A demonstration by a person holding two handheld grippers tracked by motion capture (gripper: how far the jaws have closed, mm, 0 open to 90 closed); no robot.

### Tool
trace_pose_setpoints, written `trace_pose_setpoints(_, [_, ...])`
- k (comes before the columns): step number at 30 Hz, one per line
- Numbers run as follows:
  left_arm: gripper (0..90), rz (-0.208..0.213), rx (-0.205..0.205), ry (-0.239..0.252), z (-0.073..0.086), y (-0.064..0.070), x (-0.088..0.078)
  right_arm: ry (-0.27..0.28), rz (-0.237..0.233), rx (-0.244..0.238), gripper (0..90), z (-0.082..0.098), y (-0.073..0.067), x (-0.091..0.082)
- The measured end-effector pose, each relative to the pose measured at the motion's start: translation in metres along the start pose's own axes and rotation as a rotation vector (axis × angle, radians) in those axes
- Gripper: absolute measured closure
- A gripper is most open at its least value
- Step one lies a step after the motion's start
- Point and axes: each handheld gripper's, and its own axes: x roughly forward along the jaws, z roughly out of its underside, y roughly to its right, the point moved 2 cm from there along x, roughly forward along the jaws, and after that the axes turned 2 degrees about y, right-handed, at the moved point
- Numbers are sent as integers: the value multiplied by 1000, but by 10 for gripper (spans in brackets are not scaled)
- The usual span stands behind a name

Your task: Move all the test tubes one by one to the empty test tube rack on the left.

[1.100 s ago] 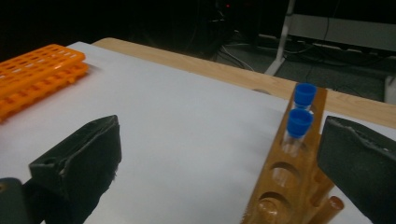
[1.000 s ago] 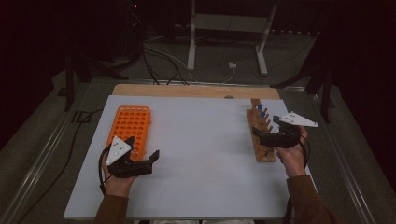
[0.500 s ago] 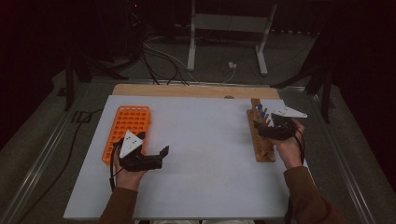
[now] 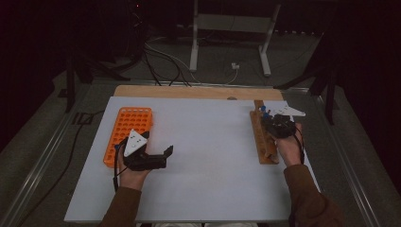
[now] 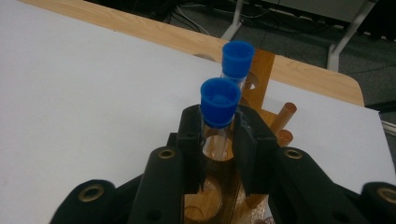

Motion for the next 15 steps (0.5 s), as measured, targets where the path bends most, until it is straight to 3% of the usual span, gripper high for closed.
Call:
trace_pose_setpoints(11, [7,15,8,-8,1,3,4,22,12,18,748,1,2,6])
trace_pose_setpoints(15, [7,20,15,-14,2,4,5,21,8,31,714,1,4,7])
